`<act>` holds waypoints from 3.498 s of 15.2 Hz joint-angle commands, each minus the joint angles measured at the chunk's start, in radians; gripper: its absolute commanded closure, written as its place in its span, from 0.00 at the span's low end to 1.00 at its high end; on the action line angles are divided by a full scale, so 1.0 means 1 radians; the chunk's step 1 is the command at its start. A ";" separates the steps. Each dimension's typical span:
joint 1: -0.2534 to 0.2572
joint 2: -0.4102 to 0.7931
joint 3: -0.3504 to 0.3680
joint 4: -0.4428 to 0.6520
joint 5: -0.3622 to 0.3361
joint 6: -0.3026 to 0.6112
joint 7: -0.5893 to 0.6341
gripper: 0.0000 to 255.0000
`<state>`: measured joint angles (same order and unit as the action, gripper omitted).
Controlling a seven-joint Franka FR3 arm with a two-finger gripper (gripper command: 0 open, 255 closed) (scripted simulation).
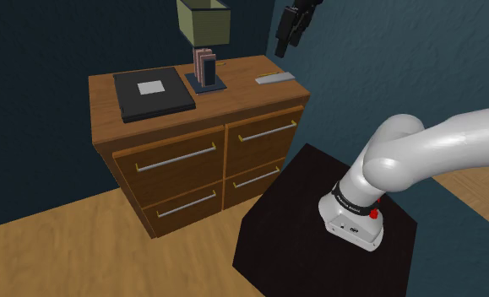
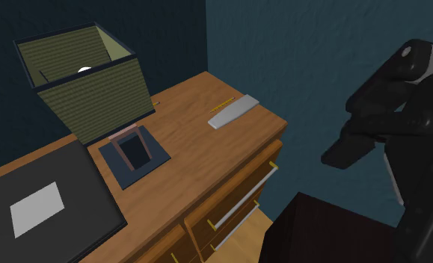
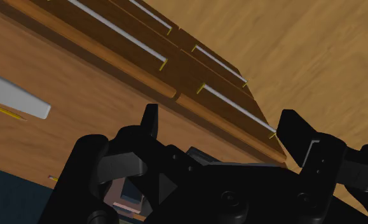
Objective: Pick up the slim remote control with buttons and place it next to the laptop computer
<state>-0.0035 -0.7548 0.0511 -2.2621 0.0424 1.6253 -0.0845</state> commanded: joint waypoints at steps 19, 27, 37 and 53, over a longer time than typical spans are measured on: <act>0.027 0.234 -0.445 -0.090 -0.208 0.292 -0.769 0.00; 0.084 0.525 -0.636 0.047 -0.152 0.426 -1.141 0.00; 0.030 1.009 -0.709 0.364 0.144 0.481 -1.660 0.00; -0.077 1.250 -0.633 0.512 0.270 0.535 -1.838 0.00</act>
<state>-0.0808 0.4956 -0.5817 -1.7486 0.3119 2.1591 -1.9224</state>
